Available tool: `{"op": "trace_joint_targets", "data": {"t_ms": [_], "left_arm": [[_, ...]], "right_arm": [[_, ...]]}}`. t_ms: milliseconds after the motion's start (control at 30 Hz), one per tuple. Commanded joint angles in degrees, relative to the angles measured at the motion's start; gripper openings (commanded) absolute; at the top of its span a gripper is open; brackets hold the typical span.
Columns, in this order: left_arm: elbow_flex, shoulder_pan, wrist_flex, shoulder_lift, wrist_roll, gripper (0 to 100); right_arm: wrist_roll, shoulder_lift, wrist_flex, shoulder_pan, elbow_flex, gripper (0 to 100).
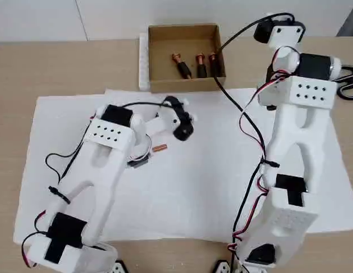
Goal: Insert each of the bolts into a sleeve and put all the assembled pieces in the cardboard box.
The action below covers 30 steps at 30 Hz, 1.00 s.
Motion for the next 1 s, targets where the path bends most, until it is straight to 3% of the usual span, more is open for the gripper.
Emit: {"op": "trace_joint_targets", "data": {"t_ms": [0,333,533,733,967], "left_arm": [[3.56,-1.05,-4.75,-3.16,-10.99,1],[12.70,-2.37,-23.47,-3.16,-21.36,1],[14.20,-2.02,-31.91,-3.16,-22.42,1],[14.99,-2.37,-32.97,-3.16,-22.15,1],[15.78,-2.37,-33.05,-3.16,-19.78,15]], "right_arm": [[-0.26,-7.52,0.31,-0.92,-0.44,0.4],[-0.09,-13.93,0.31,-5.76,-0.26,0.4],[-0.09,-14.11,0.40,-5.85,-0.18,0.4],[-0.09,-14.20,0.48,-5.85,-0.18,0.4],[-0.09,-14.20,0.48,-5.93,-0.18,0.4]]}}
